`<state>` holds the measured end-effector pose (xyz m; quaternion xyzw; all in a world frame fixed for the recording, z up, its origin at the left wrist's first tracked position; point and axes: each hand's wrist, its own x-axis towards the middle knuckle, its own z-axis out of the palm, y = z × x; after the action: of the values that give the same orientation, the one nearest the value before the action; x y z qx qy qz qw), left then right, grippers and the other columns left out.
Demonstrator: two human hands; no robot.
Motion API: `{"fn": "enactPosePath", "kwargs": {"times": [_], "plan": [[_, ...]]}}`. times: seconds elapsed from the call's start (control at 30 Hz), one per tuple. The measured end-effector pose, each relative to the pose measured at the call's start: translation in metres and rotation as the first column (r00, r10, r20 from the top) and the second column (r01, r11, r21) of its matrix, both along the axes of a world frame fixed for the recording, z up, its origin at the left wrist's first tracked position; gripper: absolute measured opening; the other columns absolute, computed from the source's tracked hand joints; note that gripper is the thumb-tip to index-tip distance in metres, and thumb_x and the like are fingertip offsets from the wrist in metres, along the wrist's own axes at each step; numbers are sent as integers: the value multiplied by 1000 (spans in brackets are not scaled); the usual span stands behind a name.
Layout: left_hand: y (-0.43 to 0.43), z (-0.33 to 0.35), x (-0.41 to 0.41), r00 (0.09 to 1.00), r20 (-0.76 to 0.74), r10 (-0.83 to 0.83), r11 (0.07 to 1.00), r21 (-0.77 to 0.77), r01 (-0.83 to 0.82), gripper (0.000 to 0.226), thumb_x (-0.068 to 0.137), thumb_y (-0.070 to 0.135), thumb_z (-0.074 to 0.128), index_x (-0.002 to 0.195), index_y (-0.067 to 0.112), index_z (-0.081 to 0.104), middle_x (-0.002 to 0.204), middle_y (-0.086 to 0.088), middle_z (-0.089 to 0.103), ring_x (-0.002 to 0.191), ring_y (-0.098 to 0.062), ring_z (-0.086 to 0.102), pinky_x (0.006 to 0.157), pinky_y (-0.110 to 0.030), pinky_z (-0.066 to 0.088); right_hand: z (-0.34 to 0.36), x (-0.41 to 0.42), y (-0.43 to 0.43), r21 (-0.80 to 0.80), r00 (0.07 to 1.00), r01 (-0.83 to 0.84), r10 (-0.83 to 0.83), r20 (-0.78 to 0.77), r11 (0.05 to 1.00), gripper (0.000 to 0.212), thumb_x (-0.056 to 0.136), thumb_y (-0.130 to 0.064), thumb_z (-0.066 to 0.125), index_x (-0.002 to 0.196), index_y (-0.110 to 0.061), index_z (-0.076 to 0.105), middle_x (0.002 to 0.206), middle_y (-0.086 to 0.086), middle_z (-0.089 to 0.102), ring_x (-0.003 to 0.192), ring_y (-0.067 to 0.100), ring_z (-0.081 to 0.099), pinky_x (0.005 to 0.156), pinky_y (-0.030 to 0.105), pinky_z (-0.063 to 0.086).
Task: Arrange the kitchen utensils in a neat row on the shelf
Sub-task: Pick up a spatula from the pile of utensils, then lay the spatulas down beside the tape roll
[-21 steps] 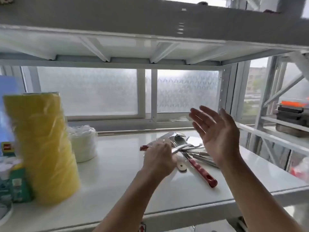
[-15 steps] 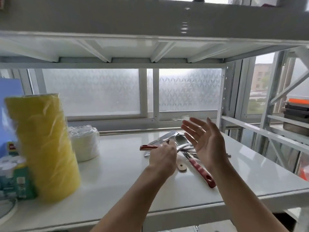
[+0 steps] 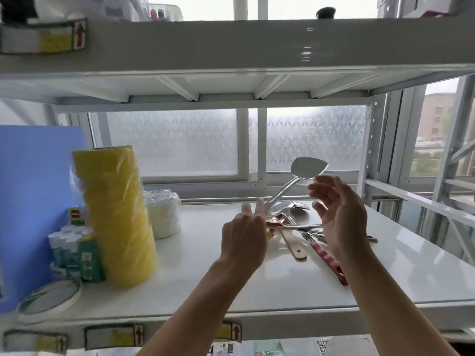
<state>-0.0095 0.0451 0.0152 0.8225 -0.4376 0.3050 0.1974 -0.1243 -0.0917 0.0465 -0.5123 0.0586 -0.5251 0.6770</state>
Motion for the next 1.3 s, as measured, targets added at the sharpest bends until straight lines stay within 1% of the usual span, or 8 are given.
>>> {"fn": "enactPosePath", "kwargs": {"times": [0.2, 0.3, 0.4, 0.5, 0.6, 0.8, 1.03, 1.3], "plan": [[46, -18, 35, 919, -60, 390, 915, 134, -380, 68, 98, 5, 45, 160, 12, 16, 129, -12, 50, 101, -26, 69, 75, -35, 55, -7, 0, 6, 14, 997, 58, -57, -59, 998, 36, 102, -22, 39, 94, -16, 73, 86, 5, 74, 79, 16, 65, 73, 34, 43], [63, -31, 51, 868, -134, 479, 867, 224, -444, 61, 100, 7, 42, 157, 11, 22, 128, -13, 49, 105, -26, 68, 79, -34, 55, -14, 7, 15, -181, 968, 65, -106, -227, 981, 33, 102, -18, 41, 95, -14, 73, 88, 8, 75, 79, 20, 66, 66, 29, 46], [74, -38, 61, 829, -151, 539, 825, 293, -483, 58, 101, 11, 46, 155, 11, 26, 132, -13, 49, 111, -25, 66, 81, -34, 55, -24, 30, 25, -528, 854, 58, -315, -413, 848, 23, 97, -8, 52, 100, -15, 74, 91, 2, 76, 81, 17, 68, 63, 14, 49], [80, -42, 60, 812, -175, 557, 803, 364, -472, 68, 98, 16, 53, 157, 9, 19, 137, -13, 46, 115, -25, 63, 78, -34, 54, -36, 57, 34, -789, 709, -35, -541, -453, 614, 29, 90, -11, 59, 116, -20, 70, 113, -3, 72, 104, 14, 65, 91, 25, 49], [83, -44, 56, 806, -190, 561, 796, 390, -462, 72, 98, 20, 51, 159, 9, 13, 139, -12, 43, 112, -23, 64, 70, -33, 51, -39, 80, 46, -851, 629, -183, -607, -486, 492, 46, 86, -16, 56, 131, -25, 58, 127, -4, 66, 123, 19, 56, 104, 35, 43], [89, -45, 51, 845, -207, 493, 858, 275, -434, 57, 99, 29, 45, 151, 13, 29, 129, -10, 52, 103, -23, 65, 66, -32, 44, -42, 100, 45, -810, 360, -393, -738, -571, 435, 50, 88, -25, 55, 137, -26, 48, 130, 0, 61, 126, 28, 53, 102, 44, 38], [96, -50, 54, 884, -299, 359, 930, 190, -313, 53, 92, 38, 45, 140, 17, 40, 139, -13, 40, 101, -29, 65, 70, -36, 41, -51, 96, 31, -864, 378, -423, -814, -442, 272, 54, 88, 2, 49, 132, -29, 54, 123, 3, 57, 121, 27, 53, 101, 41, 38], [95, -55, 58, 885, -282, 369, 928, 161, -336, 45, 94, 36, 43, 135, 17, 45, 141, -13, 40, 95, -23, 65, 64, -31, 38, -45, 90, 43, -950, 567, -310, -807, -163, -25, 48, 84, -2, 64, 114, -38, 65, 99, -2, 60, 100, 25, 58, 95, 37, 42]]}}
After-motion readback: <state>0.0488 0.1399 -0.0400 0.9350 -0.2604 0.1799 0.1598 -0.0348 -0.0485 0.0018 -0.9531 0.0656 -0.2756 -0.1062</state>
